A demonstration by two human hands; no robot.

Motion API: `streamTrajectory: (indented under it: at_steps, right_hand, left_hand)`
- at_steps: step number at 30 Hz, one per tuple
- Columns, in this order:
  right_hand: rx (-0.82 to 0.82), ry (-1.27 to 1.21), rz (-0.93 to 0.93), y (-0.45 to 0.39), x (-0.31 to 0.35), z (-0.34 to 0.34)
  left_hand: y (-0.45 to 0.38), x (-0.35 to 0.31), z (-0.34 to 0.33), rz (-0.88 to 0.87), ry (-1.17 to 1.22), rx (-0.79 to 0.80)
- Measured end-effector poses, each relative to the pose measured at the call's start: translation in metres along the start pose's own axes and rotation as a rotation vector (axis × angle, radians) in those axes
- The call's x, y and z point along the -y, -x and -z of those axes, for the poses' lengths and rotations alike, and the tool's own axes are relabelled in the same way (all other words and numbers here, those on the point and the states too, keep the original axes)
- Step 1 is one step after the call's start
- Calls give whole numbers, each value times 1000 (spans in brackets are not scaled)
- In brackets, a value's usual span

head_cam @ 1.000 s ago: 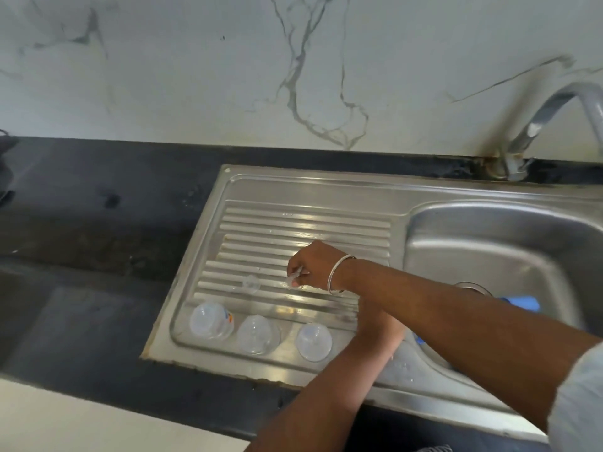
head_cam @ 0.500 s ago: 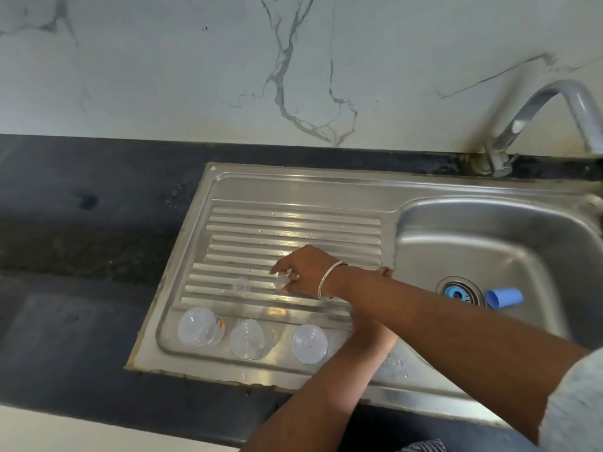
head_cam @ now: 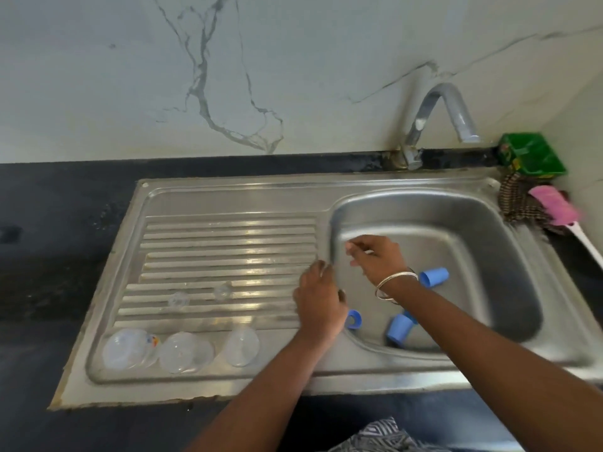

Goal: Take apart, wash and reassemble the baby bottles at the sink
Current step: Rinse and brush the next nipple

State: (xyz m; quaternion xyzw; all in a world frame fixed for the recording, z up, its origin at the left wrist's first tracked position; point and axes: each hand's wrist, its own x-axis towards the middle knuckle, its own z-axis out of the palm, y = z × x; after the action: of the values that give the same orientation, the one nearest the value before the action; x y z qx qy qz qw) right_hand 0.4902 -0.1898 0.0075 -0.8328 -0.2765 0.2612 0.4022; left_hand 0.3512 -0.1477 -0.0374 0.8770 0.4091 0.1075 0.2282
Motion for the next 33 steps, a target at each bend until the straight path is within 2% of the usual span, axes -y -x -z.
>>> streamTrajectory:
  at_steps: [4,14,22,33]
  right_hand:
    - [-7,18,-170,-3,-61,39]
    - [132,368,-258,-17,-154,99]
    - [227,562,-117,-30,-200,121]
    - [538,673,12,-66,-195,75]
  left_hand:
    - [-7,-27,2,54,-35,79]
    - [-14,-70,-36,139,-67,232]
    - [-13,-101,-73,247,-10,342]
    - [-22,-126,-104,338,-31,416]
